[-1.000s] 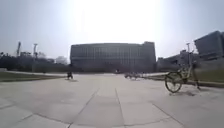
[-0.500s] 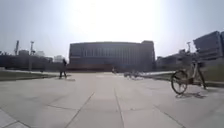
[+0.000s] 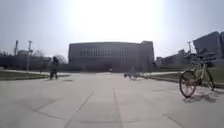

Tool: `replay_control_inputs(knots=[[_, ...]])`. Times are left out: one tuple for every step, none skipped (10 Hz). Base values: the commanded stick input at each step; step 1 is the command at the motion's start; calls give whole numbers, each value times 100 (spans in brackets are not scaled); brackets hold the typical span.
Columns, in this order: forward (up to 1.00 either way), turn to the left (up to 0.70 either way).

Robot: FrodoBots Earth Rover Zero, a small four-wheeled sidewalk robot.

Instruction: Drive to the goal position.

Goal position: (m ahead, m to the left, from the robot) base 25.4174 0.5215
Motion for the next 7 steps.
replay_control_inputs(knots=[[70,0],[70,0],[70,0],[70,0],[71,0],[85,0],[85,0]])
